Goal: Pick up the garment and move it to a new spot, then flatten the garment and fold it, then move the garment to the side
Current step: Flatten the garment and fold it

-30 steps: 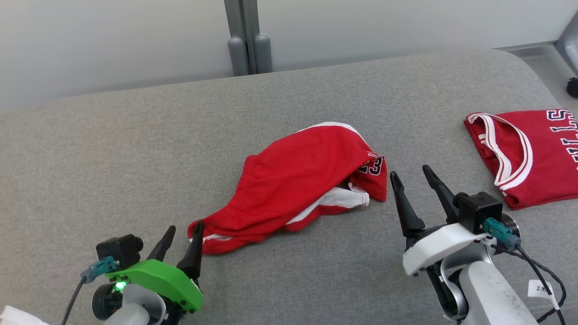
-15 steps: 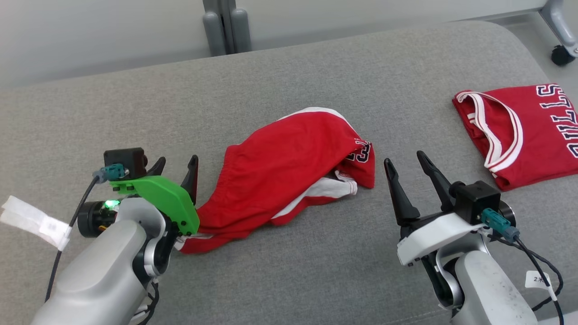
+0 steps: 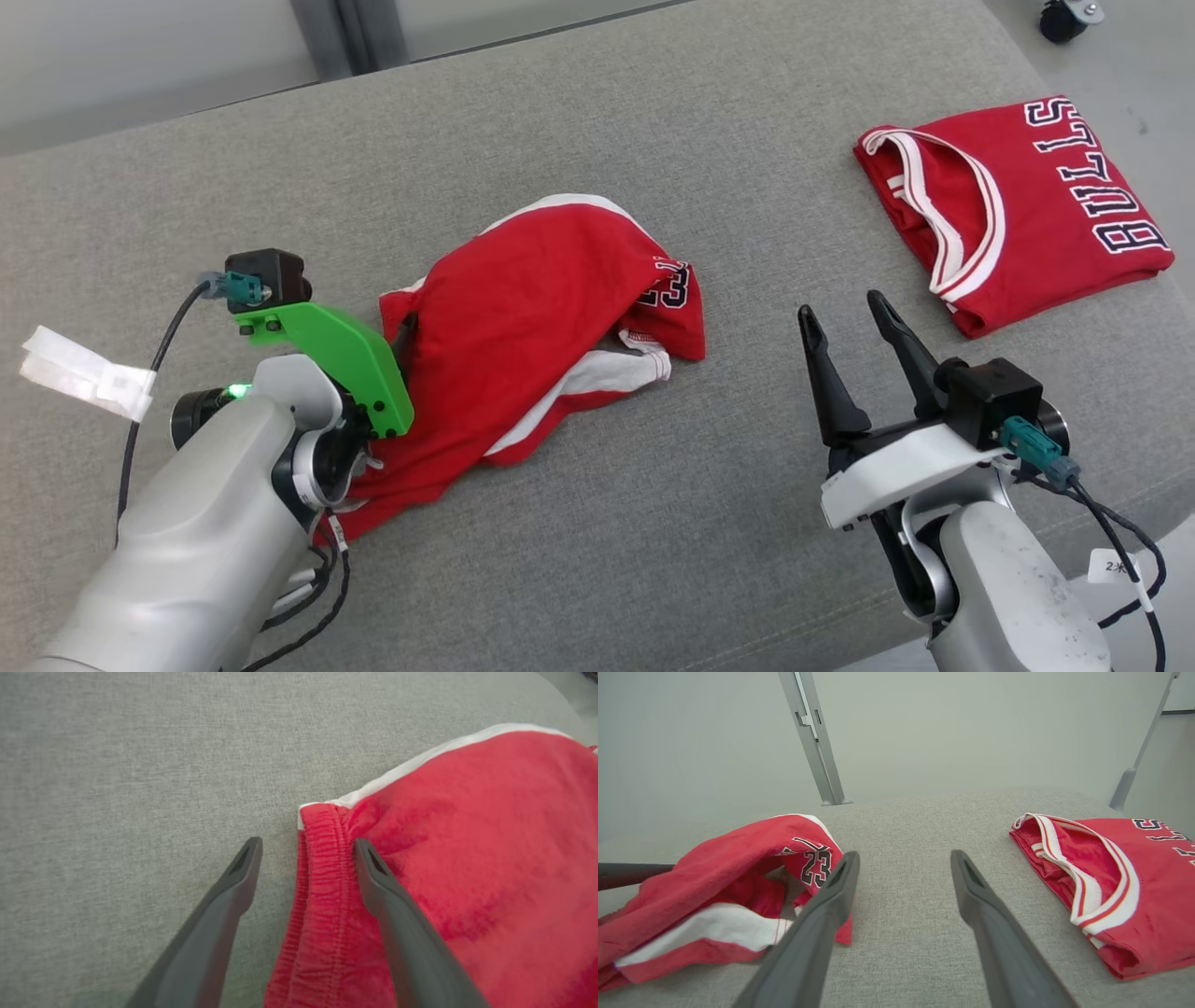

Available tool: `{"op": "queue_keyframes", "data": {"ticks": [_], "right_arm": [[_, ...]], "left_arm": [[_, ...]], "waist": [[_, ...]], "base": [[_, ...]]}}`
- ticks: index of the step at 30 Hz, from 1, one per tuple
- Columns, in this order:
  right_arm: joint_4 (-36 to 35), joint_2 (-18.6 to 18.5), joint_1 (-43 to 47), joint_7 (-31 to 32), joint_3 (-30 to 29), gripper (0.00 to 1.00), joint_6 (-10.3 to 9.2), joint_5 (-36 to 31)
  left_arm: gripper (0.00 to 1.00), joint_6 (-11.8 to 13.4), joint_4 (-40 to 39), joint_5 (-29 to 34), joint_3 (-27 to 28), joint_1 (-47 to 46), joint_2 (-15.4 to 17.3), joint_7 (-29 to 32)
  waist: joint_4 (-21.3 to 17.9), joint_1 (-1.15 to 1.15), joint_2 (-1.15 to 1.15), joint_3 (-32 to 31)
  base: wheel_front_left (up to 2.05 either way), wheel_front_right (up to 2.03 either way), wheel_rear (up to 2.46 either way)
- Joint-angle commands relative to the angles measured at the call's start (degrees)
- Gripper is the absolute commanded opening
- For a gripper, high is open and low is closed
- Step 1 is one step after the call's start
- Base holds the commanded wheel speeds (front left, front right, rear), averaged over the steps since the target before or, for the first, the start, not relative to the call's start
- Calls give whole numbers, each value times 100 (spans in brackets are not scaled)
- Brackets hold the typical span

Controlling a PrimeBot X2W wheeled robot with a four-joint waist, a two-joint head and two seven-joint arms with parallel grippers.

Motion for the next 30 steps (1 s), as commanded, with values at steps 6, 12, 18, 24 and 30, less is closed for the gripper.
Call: {"op": "queue_keyframes", "data": {"ticks": [6,12,18,24,30], "right_arm": [[46,35,-19,-66,-23,100,-9,-42],[78,47,-95,-105,8,100,-9,-8],[78,52,-132,-116,43,100,-9,-2],[96,53,-101,-141,-32,100,-9,-21],[102,59,-114,-125,-52,100,-9,-53]], "left_arm": [[100,-107,-126,-407,129,-80,-84,452],[100,-311,-362,-663,334,-63,-220,372],[78,-320,-316,-539,324,-169,-203,243],[0,-443,-249,-568,371,-171,-264,104],[0,-403,-162,-531,563,-222,-264,-306]], "waist": [[-82,0,0,40],[-98,0,0,64],[-163,0,0,128],[-147,0,0,155],[-44,0,0,146]], "base": [[0,0,0],[0,0,0],[0,0,0],[0,0,0],[0,0,0]]}}
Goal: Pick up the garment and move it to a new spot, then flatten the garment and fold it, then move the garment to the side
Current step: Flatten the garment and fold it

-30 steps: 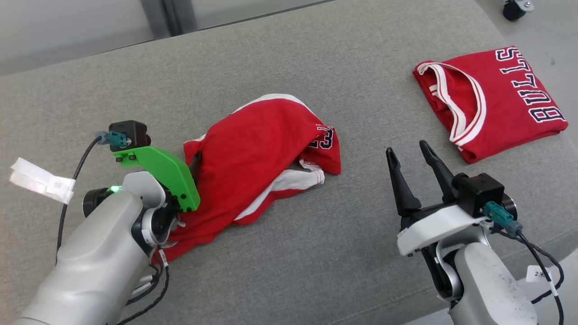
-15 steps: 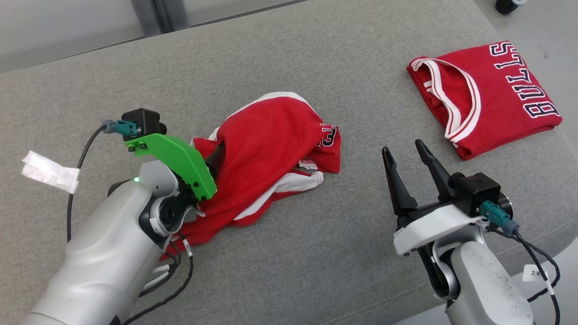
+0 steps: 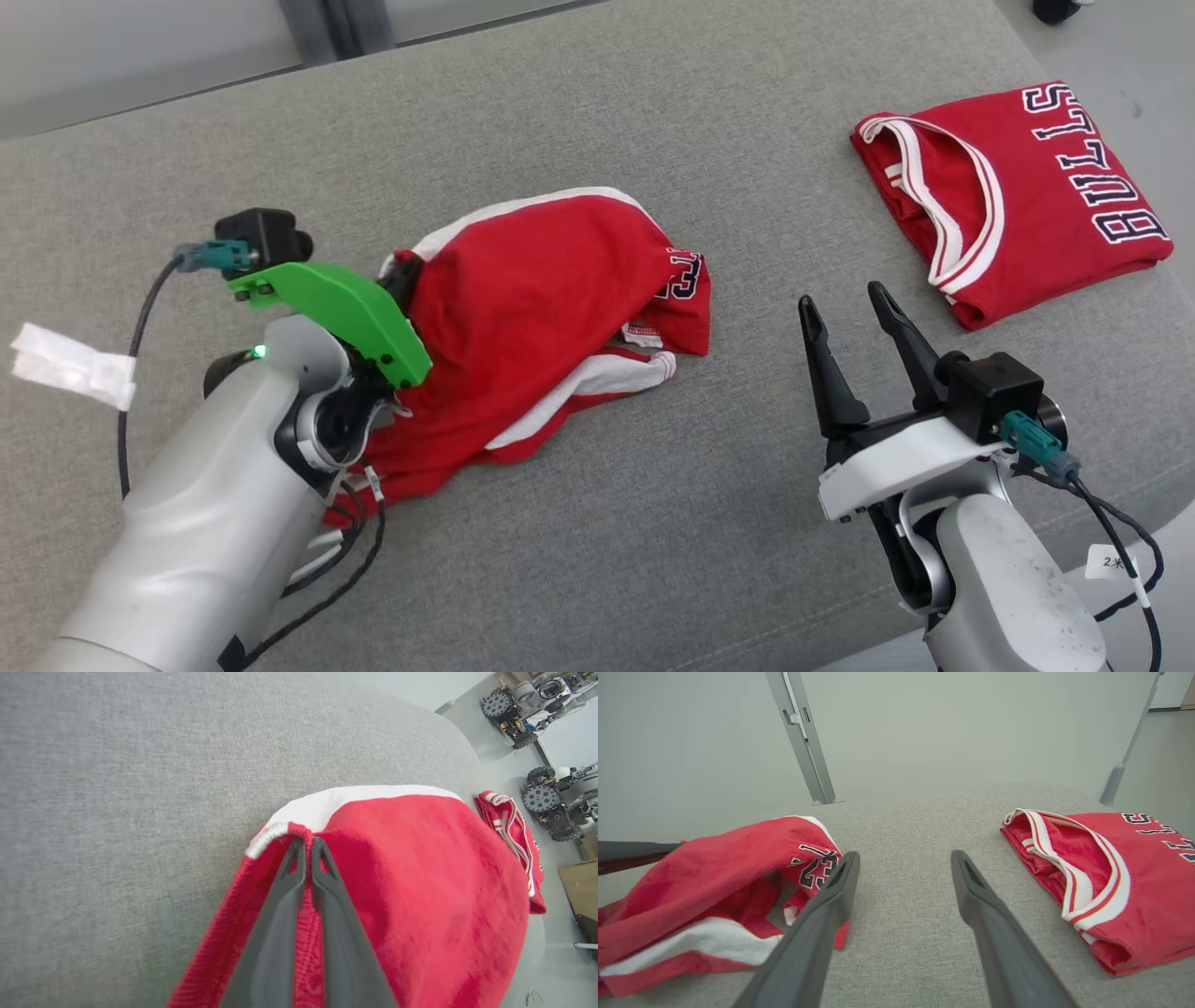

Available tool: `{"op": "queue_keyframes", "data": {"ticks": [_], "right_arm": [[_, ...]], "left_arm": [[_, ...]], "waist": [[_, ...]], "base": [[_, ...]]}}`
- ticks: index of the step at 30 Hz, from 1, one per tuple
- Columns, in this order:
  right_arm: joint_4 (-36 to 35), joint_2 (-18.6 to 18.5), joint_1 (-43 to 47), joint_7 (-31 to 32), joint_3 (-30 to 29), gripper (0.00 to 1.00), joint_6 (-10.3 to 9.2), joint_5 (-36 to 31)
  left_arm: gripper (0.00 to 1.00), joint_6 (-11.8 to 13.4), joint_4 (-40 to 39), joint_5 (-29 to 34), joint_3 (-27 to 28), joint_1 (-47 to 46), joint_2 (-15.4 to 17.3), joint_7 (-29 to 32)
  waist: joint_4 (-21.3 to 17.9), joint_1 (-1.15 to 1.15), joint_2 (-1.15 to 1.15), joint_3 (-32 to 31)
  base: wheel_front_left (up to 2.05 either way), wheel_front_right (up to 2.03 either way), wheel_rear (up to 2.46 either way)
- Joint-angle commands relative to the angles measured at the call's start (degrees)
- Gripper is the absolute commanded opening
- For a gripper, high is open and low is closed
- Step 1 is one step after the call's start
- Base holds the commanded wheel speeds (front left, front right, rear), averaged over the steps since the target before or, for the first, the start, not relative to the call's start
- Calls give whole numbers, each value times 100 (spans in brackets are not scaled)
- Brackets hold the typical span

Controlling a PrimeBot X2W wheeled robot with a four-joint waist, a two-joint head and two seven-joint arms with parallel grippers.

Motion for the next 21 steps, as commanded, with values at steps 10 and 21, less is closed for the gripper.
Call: {"op": "queue_keyframes", "data": {"ticks": [10,21], "right_arm": [[-41,-24,-57,38,54,100,-9,-47],[-73,-74,-49,85,149,100,-10,-21]], "left_arm": [[0,393,451,552,515,-338,431,-1662],[100,576,1131,679,893,-280,400,-2281]], "waist": [[143,0,0,4],[40,0,0,4]], "base": [[0,0,0],[0,0,0]]}}
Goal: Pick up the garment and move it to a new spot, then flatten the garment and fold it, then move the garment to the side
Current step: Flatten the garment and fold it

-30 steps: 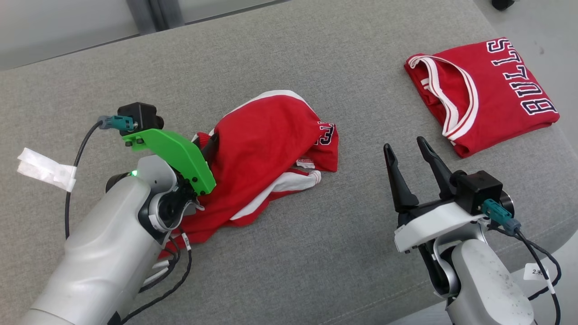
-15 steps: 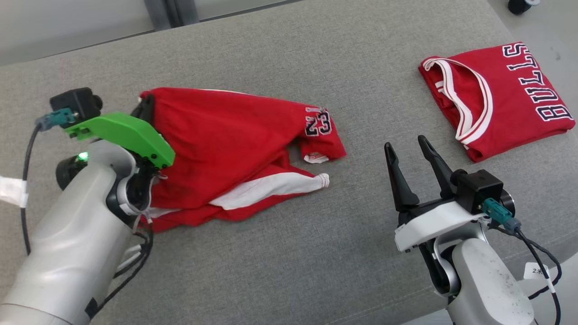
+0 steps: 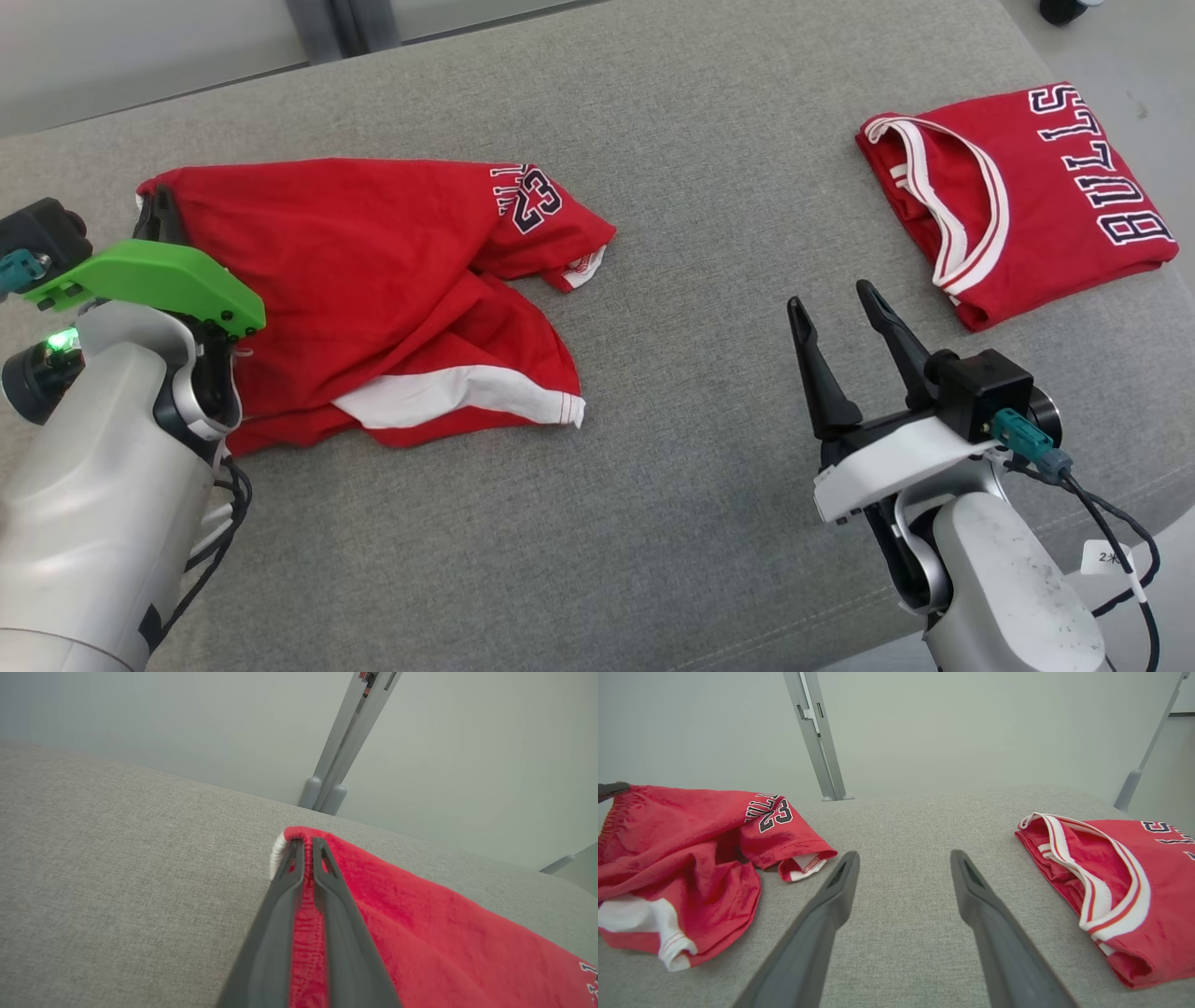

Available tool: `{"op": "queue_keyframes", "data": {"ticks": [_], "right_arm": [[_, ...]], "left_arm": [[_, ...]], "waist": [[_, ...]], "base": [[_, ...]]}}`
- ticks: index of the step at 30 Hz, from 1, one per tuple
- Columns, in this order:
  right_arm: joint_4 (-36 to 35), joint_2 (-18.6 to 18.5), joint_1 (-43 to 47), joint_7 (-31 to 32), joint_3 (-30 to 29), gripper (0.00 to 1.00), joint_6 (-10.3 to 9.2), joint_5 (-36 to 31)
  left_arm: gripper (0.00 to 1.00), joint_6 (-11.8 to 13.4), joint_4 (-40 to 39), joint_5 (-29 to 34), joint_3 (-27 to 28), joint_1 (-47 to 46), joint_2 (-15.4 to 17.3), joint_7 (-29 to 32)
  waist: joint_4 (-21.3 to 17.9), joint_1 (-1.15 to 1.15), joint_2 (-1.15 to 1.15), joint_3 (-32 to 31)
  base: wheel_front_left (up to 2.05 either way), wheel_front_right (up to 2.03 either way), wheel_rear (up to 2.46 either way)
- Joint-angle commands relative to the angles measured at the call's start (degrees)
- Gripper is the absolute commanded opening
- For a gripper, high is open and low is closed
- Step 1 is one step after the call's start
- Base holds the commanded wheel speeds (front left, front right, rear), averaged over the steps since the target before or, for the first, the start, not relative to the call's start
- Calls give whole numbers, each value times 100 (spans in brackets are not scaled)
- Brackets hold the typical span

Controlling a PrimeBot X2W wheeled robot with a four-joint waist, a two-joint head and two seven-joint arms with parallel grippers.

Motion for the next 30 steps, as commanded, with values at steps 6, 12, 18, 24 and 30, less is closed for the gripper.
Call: {"op": "queue_keyframes", "data": {"ticks": [6,12,18,24,30], "right_arm": [[-50,-43,63,50,-69,100,-10,-35],[-117,-111,137,110,-131,100,-10,-47],[-190,-142,255,215,-174,100,-10,-61],[-168,-171,359,289,-207,100,-10,-40],[-73,-193,482,326,-278,100,-10,6]], "left_arm": [[100,-255,-177,504,339,156,-55,-104],[100,-458,-1362,1790,1189,924,-145,-96],[100,-760,-2780,3197,2053,2233,-477,-95],[100,-1069,-3593,4093,2584,3321,-851,-95],[100,-1367,-3885,4612,2995,4133,-1250,-96]], "waist": [[123,0,0,-88],[398,0,0,-259],[759,0,0,-486],[1046,0,0,-728],[1261,0,0,-885]], "base": [[0,0,0],[0,0,0],[0,0,0],[0,0,0],[0,0,0]]}}
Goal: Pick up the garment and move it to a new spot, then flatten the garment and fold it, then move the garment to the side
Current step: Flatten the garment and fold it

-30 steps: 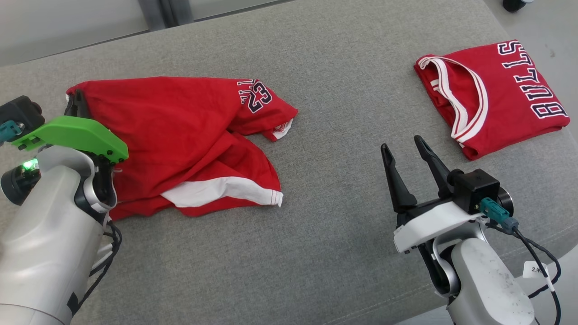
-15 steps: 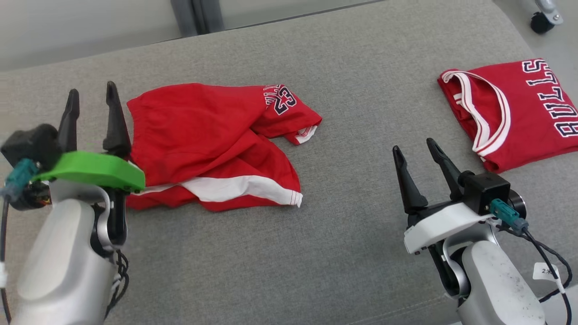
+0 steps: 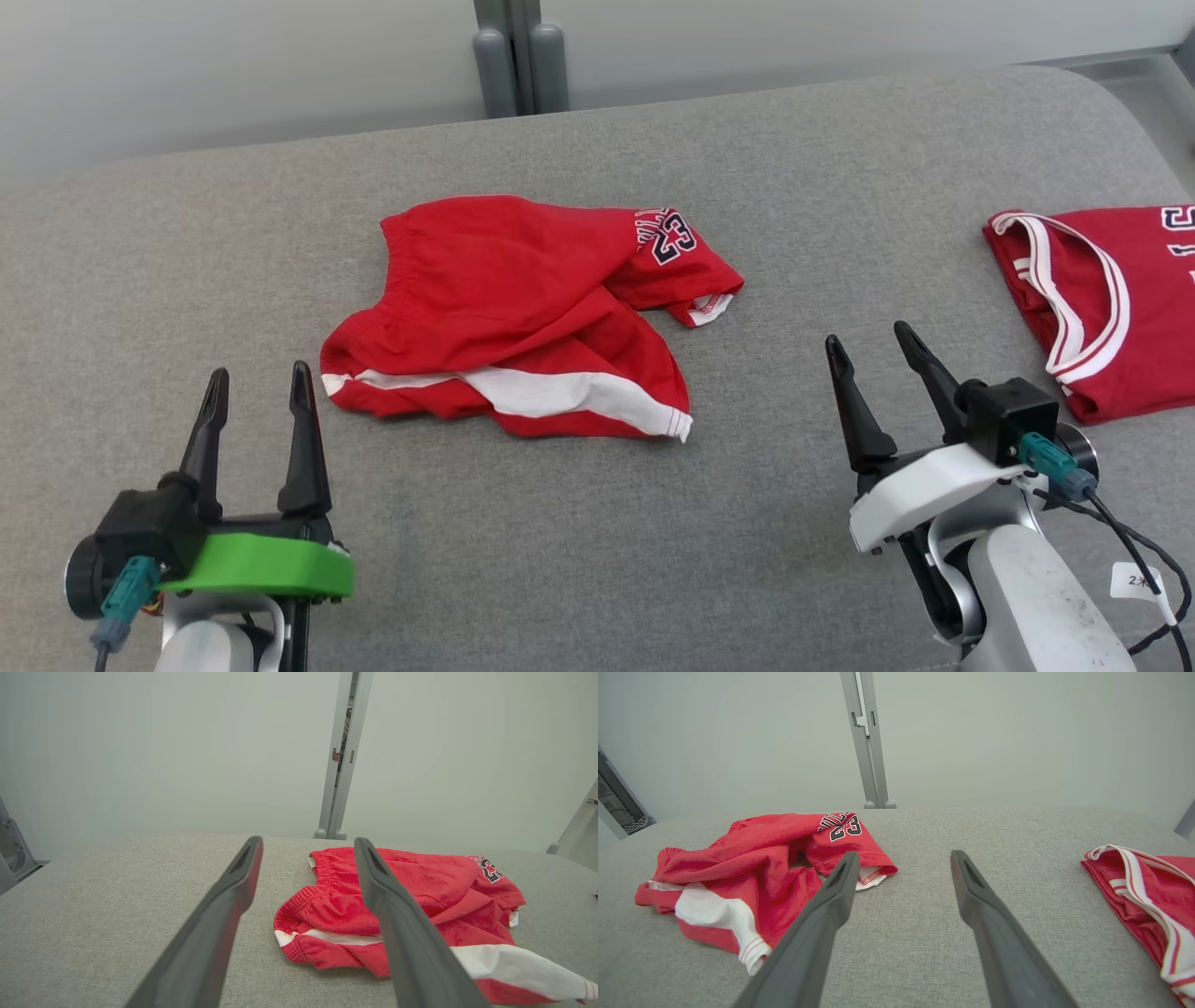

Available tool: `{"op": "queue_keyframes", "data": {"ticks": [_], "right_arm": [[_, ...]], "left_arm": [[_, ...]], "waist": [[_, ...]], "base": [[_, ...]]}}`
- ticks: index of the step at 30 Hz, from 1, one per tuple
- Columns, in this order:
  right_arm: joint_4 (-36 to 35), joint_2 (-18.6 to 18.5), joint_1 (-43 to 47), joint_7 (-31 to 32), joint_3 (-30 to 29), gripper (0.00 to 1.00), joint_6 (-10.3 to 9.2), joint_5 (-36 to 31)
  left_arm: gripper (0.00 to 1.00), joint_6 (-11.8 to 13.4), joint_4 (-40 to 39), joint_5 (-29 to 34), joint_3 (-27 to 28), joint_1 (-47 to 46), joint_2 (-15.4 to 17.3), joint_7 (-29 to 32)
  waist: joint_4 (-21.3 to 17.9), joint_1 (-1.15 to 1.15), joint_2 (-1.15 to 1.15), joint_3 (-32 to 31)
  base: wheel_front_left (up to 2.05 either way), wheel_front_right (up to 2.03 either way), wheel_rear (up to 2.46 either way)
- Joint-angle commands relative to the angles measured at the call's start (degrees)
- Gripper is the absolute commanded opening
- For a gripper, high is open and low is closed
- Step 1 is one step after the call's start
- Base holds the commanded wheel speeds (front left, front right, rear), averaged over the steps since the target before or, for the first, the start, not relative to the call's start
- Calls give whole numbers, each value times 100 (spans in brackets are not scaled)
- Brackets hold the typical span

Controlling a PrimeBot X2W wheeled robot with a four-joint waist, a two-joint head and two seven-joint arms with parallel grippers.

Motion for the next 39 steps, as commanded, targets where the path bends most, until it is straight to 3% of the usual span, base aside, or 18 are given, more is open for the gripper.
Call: {"op": "queue_keyframes", "data": {"ticks": [1,8,14,23,29,37,38,39], "right_arm": [[24,-16,115,9,-16,100,-10,52],[68,0,173,161,-44,100,-10,66],[326,103,-223,873,221,100,-10,282],[1579,251,-1281,1974,397,100,-10,574],[2386,243,-1789,1965,726,100,-10,858],[3340,254,-2007,1895,1027,100,-5,643],[3414,257,-2005,1862,1075,38,-5,600],[3464,259,-2010,1828,1098,0,-4,540]], "left_arm": [[100,-77,-50,125,100,173,-52,-14],[100,-284,-163,379,417,488,-362,-13],[100,-404,-223,459,540,500,-507,-13],[100,-525,-176,529,552,238,-565,-13],[100,-577,-107,477,476,90,-576,-13],[100,-559,-77,323,373,-11,-578,-13],[100,-554,-77,310,385,-3,-579,-13],[100,-552,-74,308,399,9,-579,-13]], "waist": [[175,0,0,-142],[362,0,0,-176],[422,0,0,-116],[661,0,0,142],[938,0,0,311],[1139,0,0,385],[1138,0,0,384],[1131,0,0,379]], "base": [[0,0,0],[0,0,0],[0,0,0],[0,0,0],[0,0,0],[0,0,0],[0,0,0],[0,0,0]]}}
